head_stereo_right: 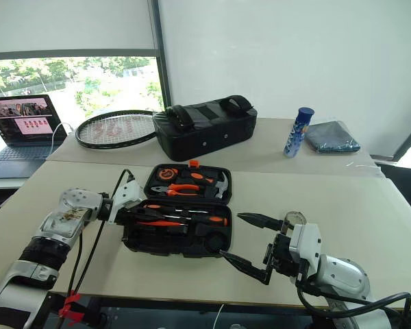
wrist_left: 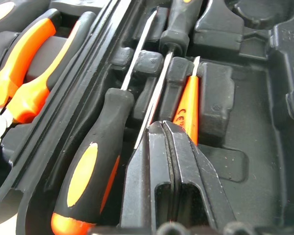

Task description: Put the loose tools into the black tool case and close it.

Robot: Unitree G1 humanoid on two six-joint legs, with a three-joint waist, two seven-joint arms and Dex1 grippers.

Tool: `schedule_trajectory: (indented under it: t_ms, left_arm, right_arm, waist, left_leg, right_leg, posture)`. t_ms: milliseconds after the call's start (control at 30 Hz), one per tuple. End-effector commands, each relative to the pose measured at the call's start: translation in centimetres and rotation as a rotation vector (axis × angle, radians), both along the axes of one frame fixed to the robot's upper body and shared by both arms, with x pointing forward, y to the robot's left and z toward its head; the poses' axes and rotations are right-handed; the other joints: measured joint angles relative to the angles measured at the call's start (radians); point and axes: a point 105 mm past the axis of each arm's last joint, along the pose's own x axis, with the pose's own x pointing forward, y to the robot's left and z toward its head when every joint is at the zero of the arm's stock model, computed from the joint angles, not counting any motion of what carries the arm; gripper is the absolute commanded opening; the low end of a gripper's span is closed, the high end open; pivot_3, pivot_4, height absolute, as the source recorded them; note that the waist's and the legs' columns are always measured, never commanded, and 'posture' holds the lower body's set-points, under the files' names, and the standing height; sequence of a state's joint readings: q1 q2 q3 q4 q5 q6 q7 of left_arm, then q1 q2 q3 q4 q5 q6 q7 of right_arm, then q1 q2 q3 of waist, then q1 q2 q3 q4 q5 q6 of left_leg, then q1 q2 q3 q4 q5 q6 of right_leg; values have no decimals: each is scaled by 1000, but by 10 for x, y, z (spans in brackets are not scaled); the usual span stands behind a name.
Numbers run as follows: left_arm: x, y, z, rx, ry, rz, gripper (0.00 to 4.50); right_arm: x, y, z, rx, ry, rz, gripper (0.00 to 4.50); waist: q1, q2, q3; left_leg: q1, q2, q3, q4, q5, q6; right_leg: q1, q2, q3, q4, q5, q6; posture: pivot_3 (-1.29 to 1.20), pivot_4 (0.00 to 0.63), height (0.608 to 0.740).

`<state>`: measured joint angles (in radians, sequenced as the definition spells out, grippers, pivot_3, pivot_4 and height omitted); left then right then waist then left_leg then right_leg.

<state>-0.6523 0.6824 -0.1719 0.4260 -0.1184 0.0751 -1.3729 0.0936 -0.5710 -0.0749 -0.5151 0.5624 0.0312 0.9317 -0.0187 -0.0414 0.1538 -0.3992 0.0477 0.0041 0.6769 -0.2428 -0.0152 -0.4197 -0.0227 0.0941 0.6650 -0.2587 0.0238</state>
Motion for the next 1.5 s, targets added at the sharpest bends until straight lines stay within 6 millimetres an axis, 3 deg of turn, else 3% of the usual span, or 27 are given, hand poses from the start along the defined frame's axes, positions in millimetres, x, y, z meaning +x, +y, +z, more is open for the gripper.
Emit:
schedule_trajectory:
  t_ms: [33,400,533,700,733,833,1033,1200,1333,1433,1500]
  left_arm:
    - [-7,3,-12,41,35,-14,73]
    - [-7,3,-24,53,79,53,73]
    - [-9,-1,-12,-23,65,38,73]
    - [-22,9,24,-202,7,14,73]
    - [-24,15,31,-238,-26,33,73]
    - [-38,39,42,-312,-84,117,755]
    - [-71,107,37,-346,-178,431,2923]
    - [-116,163,21,-327,-165,677,4473]
    - [-153,214,0,-335,-143,968,4473]
    - [-173,229,-13,-336,-106,1089,4473]
    - [-175,230,-16,-358,-93,1127,4473]
  right_arm:
    - [-1,0,7,8,-46,-3,4500]
    - [1,0,7,13,-49,-11,4500]
    - [-1,0,7,12,-46,-13,4500]
    - [-3,-8,6,0,-34,-19,4500]
    - [-3,-11,6,-9,-32,-22,4500]
    - [-3,-19,3,-31,-21,-30,4500]
    - [-5,-27,-6,-52,-5,-26,4500]
    - [-10,-27,-16,-70,8,10,4500]
    - [-10,-24,-19,-63,-9,23,4500]
    - [-9,-20,-18,-46,-27,28,4500]
    - [-8,-18,-16,-35,-40,32,4500]
  waist:
    - [0,0,0]
    - [1,2,-1]
    - [1,2,-1]
    - [-3,2,-1]
    - [-4,2,-1]
    - [-9,3,-1]
    - [-18,3,-1]
    - [-20,2,-1]
    - [-21,3,-1]
    - [-22,2,-1]
    - [-17,2,-1]
  left_leg:
    - [0,0,0,0,0,0]
    - [3,0,0,0,0,0]
    - [4,0,0,0,0,0]
    - [3,0,0,0,0,0]
    - [1,0,0,0,0,0]
    - [-1,1,0,0,0,0]
    - [1,2,0,-1,0,0]
    - [1,2,1,-1,0,0]
    - [3,2,2,-1,0,0]
    - [4,2,3,-1,0,0]
    - [4,2,3,-1,0,0]
  right_leg:
    - [0,0,0,0,0,0]
    - [3,0,0,0,0,1]
    - [5,0,0,0,-2,3]
    - [2,0,0,0,-2,3]
    - [0,0,0,0,-1,2]
    - [-1,0,0,0,0,0]
    - [0,-1,0,0,0,0]
    - [0,-2,0,-1,0,0]
    - [0,-2,0,-1,-4,5]
    - [1,-2,0,-1,-5,6]
    - [1,-2,0,-1,-5,6]
  posture:
    - [0,150,740]
    - [0,150,740]
    - [0,150,740]
    - [0,150,740]
    - [0,150,740]
    - [0,150,740]
    - [0,150,740]
    - [0,150,740]
    - [0,150,740]
    - [0,150,740]
    - [0,150,740]
